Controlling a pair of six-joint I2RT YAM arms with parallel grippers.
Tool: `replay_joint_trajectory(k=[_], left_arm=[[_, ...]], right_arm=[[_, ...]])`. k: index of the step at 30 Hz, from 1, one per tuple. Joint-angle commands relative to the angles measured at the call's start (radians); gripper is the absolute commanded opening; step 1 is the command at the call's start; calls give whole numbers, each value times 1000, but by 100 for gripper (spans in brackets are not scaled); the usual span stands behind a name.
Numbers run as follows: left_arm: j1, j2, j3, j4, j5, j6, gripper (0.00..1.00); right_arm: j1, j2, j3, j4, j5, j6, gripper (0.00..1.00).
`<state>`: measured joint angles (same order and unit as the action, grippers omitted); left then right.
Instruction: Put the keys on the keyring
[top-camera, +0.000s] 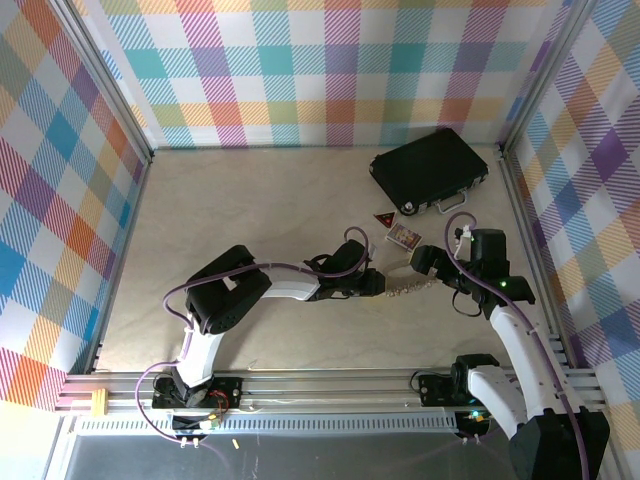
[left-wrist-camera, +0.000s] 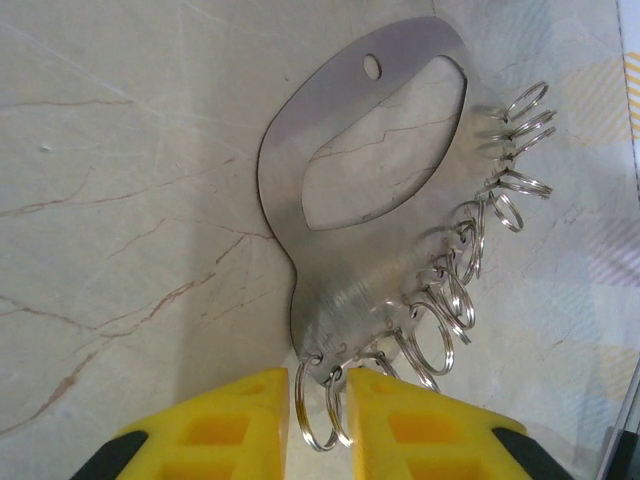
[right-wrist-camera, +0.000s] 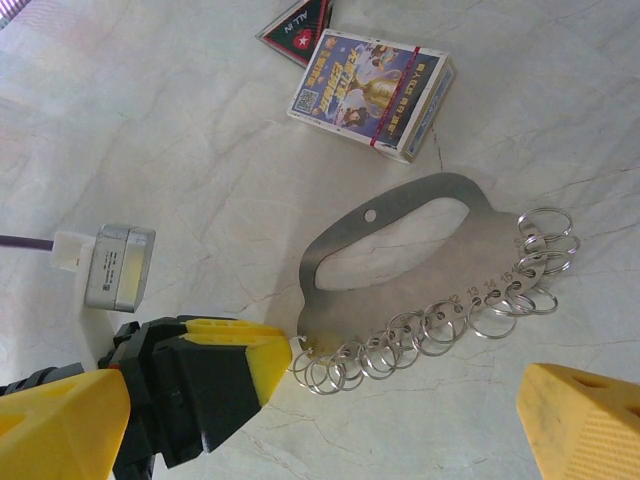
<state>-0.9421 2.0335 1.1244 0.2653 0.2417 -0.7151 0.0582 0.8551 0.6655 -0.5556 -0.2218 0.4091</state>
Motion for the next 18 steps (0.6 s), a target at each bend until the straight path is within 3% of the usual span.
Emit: replay_joint_trajectory(k=[1, 18], left_arm=[[-11, 14, 20, -5, -12, -2, 20], [-11, 25, 37, -20, -5, 2, 12]], right_arm=[[-7, -12, -9, -14, -9, -16, 99], [-12, -12, -6, -25, 12, -24, 99]])
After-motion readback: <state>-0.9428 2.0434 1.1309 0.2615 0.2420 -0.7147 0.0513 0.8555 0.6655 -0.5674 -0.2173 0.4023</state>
